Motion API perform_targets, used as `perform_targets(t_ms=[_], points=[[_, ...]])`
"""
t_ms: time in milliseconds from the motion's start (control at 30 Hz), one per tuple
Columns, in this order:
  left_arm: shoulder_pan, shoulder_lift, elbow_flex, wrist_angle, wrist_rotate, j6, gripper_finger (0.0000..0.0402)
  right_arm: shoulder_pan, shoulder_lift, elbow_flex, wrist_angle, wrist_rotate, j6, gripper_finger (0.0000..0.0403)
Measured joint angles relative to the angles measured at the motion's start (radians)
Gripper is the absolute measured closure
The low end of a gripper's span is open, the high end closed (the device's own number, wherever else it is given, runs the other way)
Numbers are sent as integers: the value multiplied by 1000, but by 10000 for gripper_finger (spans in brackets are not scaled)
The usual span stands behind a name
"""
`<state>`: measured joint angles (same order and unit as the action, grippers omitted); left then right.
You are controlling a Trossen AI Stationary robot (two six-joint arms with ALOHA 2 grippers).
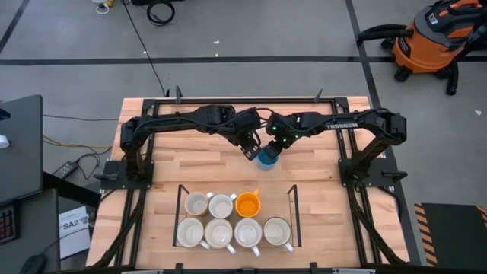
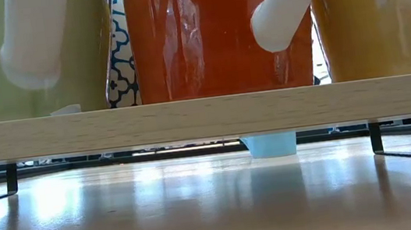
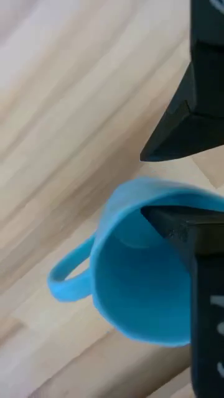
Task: Place coffee mugs
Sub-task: Put the blue mug on the shelf
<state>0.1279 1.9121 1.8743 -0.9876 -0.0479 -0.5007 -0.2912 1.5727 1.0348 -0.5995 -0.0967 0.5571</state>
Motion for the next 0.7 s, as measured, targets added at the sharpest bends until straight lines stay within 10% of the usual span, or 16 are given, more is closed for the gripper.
perform_targets(t_ms=[700], points=[[-215,-241,-20,-243,-186,180,235,15,-107,2,173,-36,-601,272]])
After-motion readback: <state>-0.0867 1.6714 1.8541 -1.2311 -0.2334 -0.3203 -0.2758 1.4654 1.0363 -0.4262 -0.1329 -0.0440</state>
